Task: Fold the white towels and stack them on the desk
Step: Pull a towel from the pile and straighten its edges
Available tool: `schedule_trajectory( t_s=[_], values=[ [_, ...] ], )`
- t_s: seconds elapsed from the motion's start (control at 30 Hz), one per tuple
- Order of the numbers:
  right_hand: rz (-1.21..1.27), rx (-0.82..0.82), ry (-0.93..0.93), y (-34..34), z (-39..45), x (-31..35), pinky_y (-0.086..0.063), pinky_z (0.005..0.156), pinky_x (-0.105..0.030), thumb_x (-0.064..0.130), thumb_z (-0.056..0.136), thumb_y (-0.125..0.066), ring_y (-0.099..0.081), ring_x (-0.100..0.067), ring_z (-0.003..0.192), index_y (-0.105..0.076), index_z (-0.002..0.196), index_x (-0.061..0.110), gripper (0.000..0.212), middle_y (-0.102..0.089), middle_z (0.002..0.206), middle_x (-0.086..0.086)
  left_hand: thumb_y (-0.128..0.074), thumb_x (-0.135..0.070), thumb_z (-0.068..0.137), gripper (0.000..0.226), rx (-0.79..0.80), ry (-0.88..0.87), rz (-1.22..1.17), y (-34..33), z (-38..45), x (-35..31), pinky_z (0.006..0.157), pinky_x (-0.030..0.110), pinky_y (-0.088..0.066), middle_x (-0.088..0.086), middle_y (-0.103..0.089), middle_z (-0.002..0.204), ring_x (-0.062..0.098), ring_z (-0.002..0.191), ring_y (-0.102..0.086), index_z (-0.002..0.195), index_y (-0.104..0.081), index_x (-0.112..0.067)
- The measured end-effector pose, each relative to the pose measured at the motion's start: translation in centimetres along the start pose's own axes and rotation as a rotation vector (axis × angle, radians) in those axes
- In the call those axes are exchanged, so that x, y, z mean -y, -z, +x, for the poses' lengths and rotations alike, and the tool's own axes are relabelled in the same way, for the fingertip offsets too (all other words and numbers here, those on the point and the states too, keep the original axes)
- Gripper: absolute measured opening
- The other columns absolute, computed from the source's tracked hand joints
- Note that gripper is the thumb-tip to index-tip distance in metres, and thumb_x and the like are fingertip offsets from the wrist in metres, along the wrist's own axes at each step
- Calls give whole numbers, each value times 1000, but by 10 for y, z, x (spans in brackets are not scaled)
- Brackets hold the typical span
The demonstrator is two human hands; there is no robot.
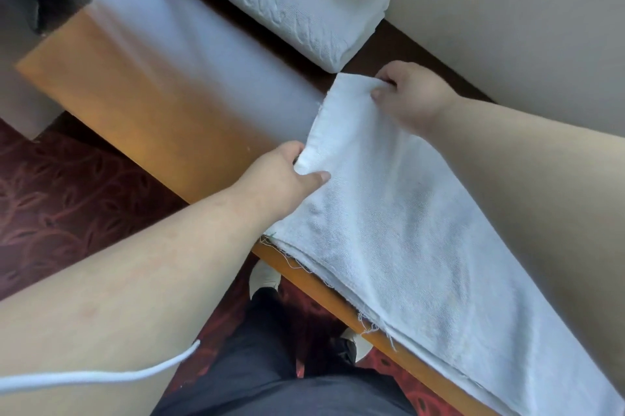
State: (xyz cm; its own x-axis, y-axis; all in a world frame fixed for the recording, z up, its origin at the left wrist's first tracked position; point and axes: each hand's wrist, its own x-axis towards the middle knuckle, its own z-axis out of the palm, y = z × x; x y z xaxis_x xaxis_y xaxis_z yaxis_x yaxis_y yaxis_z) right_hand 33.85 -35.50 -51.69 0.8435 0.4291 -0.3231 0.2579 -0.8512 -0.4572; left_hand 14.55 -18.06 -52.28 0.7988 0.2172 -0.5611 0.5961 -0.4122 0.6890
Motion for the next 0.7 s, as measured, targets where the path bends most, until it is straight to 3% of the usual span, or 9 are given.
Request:
schedule_trajectory(
  t_s=[0.1, 0.2, 0.3, 0.37, 0.47, 0.53, 0.6, 0.7],
  values=[
    [127, -71, 6, 11, -13, -14, -41, 56, -24, 36, 83, -48, -55, -8, 69, -57, 90, 31, 13, -58, 78, 12, -68, -41, 84, 38, -37, -155, 110, -10, -9, 0, 60, 17, -37, -12, -56, 106, 8, 81, -56, 117, -49, -40],
    [358, -106, -207, 19, -18, -26, -45, 63, -26, 41, 85, -46, -59, -15, 73, -68, 85, 22, 29, -66, 77, 7, -62, -24, 84, 39, -34, -361, 295, -26, -20, -1, 68, 25, -36, -8, -42, 102, 17, 87, -49, 115, -47, -43],
    [262, -88, -201, 22, -8, -35, -44, 54, -15, 33, 90, -56, -60, -7, 72, -68, 100, 34, 15, -66, 95, 11, -62, -17, 83, 45, -46, -488, 412, -40, -26, 3, 73, 24, -29, -11, -33, 100, 16, 100, -41, 119, -50, -40],
    [187, 112, -126, 23, -3, -32, -45, 65, -14, 36, 87, -68, -61, -1, 88, -62, 119, 38, 33, -63, 111, 15, -62, -17, 84, 45, -66, -484, 423, -44, -26, 6, 75, 21, -25, -9, -36, 104, 17, 106, -41, 123, -51, -37],
    [-128, 305, -79, 20, 4, -21, -48, 71, -24, 51, 79, -74, -61, -3, 88, -65, 113, 40, 37, -64, 103, 15, -61, -27, 87, 38, -110, -436, 387, -41, -28, 7, 79, 24, -32, -5, -40, 110, 19, 108, -41, 124, -52, -33],
    [-242, 294, -66, 20, 8, -18, -46, 62, -26, 55, 83, -69, -63, -9, 76, -67, 99, 36, 25, -67, 89, 9, -58, -41, 90, 31, -144, -403, 356, -36, -27, 4, 80, 26, -35, -4, -43, 112, 18, 105, -43, 119, -52, -31],
    [-150, 214, -89, 26, 13, -21, -42, 56, -25, 57, 86, -63, -62, -13, 67, -66, 91, 32, 26, -67, 80, 6, -51, -48, 94, 27, -170, -341, 306, -29, -23, -1, 75, 28, -37, -2, -49, 110, 19, 94, -50, 114, -51, -30],
    [-89, 66, -160, 40, 20, -29, -41, 63, -25, 57, 91, -57, -60, -18, 74, -68, 101, 32, 29, -67, 90, 3, -46, -44, 97, 24, -238, -196, 194, -18, -6, -6, 66, 31, -37, 3, -61, 96, 28, 84, -59, 113, -49, -27]
  ],
)
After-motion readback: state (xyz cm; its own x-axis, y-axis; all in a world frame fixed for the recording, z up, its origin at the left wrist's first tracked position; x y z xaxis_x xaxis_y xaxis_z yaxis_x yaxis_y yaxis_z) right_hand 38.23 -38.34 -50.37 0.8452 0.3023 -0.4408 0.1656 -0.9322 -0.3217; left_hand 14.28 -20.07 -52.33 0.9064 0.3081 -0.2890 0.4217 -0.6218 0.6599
